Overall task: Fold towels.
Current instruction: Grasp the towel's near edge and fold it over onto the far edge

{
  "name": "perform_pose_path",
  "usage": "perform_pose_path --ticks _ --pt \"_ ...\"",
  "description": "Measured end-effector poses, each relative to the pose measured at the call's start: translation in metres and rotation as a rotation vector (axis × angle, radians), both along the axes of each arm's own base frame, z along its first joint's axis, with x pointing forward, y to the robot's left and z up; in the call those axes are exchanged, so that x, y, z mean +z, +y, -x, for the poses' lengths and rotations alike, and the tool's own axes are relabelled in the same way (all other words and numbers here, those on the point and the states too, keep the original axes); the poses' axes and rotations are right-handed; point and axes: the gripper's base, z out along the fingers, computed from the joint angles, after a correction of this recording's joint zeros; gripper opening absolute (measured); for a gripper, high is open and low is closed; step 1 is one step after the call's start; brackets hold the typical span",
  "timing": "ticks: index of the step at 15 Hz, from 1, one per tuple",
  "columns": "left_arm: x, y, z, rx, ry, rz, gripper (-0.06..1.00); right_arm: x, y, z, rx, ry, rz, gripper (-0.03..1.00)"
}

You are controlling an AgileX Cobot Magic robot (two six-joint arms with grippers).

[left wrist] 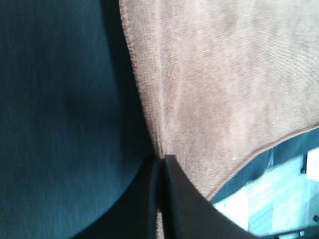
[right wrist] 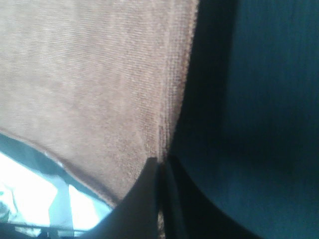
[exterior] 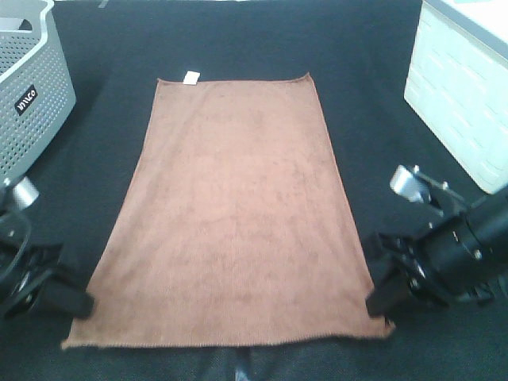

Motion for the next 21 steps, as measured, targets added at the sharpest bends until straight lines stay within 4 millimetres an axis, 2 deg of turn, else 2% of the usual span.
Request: perform_pose_path --ticks 1,3,5,8,10,13,15,17,21 --pt "0.000 0.000 0.000 0.000 0.000 0.000 0.00 0.000 0.000 0.000 0.000 0.000 0.000 0.00" --pt "0.001 0.001 0.015 0.004 0.017 -0.003 0.00 -0.002 -0.003 0.017 0.000 0.026 0.005 0.00" --pt "0.004 0.004 0.029 -0.003 0.027 -0.018 0.00 0.005 -0.006 0.034 0.001 0.011 0.003 0.00" --pt "0.008 0.005 0.031 0.002 0.027 -0.037 0.00 0.013 -0.006 0.038 0.003 -0.031 -0.007 0.00" --pt "0.012 0.005 0.023 0.019 0.007 -0.039 0.00 0.016 -0.005 0.033 0.007 -0.048 -0.007 0.00" --pt "0.035 0.002 -0.017 0.061 -0.093 -0.022 0.00 0.044 0.001 -0.008 0.022 -0.203 -0.022 0.00" --pt "0.042 0.001 -0.041 0.069 -0.117 -0.024 0.00 0.068 0.005 -0.039 0.012 -0.294 -0.025 0.00" --pt "0.048 -0.001 -0.069 0.070 -0.154 -0.029 0.00 0.081 0.009 -0.074 0.019 -0.343 0.002 0.00" --pt "0.062 -0.005 -0.136 0.121 -0.248 -0.018 0.00 0.086 0.016 -0.141 0.063 -0.373 0.057 0.00"
